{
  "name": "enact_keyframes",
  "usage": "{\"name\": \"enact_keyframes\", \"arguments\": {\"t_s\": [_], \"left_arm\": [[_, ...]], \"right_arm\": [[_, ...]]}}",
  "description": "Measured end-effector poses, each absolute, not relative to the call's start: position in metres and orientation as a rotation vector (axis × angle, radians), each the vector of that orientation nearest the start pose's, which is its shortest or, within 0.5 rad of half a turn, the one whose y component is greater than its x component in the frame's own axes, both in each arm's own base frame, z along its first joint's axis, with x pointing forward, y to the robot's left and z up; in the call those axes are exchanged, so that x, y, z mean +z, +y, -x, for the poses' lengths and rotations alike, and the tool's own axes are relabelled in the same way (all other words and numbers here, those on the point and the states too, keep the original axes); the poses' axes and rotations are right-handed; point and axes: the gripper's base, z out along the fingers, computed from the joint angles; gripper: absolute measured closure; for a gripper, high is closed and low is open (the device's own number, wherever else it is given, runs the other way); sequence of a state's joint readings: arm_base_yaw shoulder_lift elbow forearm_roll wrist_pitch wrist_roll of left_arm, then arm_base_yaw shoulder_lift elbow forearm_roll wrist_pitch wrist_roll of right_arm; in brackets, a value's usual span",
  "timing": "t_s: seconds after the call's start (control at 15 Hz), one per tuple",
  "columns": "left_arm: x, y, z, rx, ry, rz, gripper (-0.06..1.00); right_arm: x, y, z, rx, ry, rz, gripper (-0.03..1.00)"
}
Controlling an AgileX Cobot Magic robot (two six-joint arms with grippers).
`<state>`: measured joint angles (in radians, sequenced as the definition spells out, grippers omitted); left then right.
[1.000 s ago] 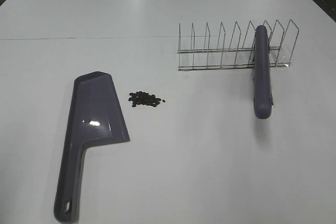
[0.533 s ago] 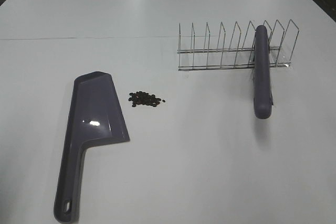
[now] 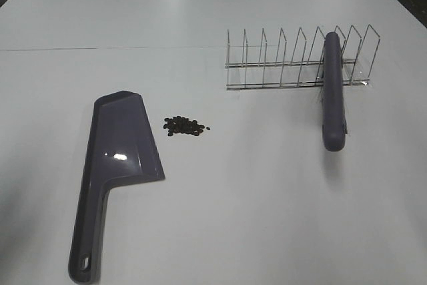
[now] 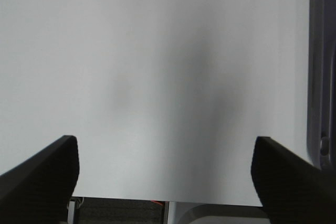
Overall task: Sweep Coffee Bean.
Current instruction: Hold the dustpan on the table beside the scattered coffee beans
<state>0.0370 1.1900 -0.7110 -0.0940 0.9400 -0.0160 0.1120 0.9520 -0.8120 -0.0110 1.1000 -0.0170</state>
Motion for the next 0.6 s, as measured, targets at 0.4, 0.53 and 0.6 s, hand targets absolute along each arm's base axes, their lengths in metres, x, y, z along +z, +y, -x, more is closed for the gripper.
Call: {"name": "enact_keyframes", "arguments": {"t_s": [0.4, 0.53, 0.6], "left_arm": [[0.189, -0.044, -0.229, -0.228, 2.987, 0.034, 0.13], [0.178, -0.067, -0.239, -0.239, 3.002, 0.006, 0.13], [0.174, -0.078, -0.246, -0.242, 3.013, -0.006, 0.13]], "right_arm": [[0.328, 0.021, -0.187, 0.031, 2.666, 0.169, 0.19], [0.332, 0.022, -0.193, 0.043, 2.658, 0.166, 0.19], [0.333, 0.023, -0.193, 0.056, 2.653, 0.163, 0.19]]}}
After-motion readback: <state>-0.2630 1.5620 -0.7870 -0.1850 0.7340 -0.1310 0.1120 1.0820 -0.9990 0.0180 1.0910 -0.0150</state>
